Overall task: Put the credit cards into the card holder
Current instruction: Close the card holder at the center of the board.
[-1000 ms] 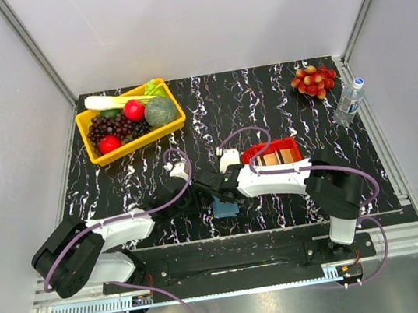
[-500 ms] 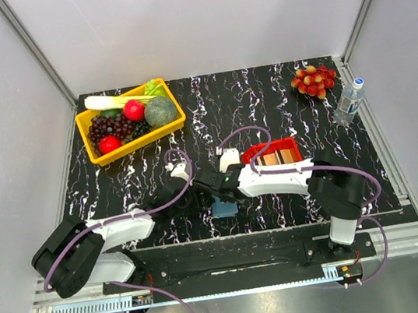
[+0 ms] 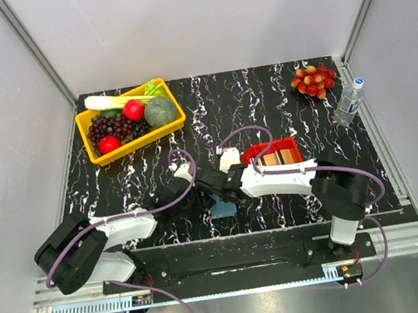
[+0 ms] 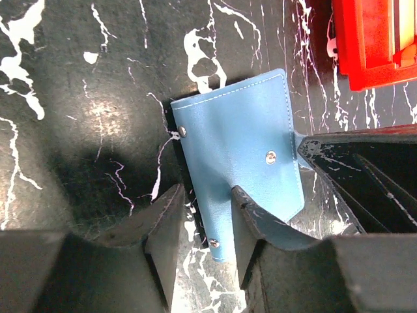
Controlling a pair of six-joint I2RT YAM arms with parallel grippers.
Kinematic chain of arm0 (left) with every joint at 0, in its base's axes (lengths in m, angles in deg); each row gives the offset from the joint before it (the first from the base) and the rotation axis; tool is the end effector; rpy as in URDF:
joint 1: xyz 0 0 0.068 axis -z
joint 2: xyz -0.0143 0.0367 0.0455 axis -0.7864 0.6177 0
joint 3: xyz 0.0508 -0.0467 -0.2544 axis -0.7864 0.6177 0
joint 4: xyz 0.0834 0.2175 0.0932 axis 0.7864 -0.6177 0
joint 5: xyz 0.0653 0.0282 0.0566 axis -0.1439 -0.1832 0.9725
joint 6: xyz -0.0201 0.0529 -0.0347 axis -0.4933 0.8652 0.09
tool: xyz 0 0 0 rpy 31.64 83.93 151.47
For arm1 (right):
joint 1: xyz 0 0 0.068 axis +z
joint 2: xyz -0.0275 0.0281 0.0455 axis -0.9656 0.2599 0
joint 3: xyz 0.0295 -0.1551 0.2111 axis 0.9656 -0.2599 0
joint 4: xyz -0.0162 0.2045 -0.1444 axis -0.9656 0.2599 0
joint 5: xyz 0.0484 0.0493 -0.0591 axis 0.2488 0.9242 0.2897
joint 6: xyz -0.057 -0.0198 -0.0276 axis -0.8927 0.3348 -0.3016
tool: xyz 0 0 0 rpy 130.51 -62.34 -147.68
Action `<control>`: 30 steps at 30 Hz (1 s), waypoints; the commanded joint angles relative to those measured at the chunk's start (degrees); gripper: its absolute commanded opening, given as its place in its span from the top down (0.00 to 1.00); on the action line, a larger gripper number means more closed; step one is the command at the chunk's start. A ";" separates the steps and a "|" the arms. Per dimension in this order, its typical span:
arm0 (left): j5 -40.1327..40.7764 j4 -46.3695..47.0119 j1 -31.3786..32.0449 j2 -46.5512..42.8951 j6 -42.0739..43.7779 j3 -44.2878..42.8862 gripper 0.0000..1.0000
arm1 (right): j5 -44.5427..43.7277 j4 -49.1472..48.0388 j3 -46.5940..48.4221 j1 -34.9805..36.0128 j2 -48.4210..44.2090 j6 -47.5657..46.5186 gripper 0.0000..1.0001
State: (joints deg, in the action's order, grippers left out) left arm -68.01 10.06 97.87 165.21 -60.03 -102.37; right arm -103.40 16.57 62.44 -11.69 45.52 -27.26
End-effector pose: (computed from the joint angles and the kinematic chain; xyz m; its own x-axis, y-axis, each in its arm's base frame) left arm 0.1680 -0.1751 0.1251 -0.8224 -0.1548 -0.5474 0.2116 0.8100 -0.5470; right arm 0.1747 0.2849 0.1675 -0.8123 0.0027 -0.5833 0.0095 0.9999 -0.0087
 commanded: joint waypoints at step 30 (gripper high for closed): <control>-1.20 0.53 2.50 4.98 1.14 -3.25 0.82 | 4.17 -9.12 -5.45 -0.75 -4.46 -0.60 0.88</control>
State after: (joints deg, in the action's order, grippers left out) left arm -68.09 11.02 99.49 168.81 -59.62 -104.49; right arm -99.40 9.27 57.28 -12.11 43.60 -28.83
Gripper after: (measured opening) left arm 0.203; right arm 0.118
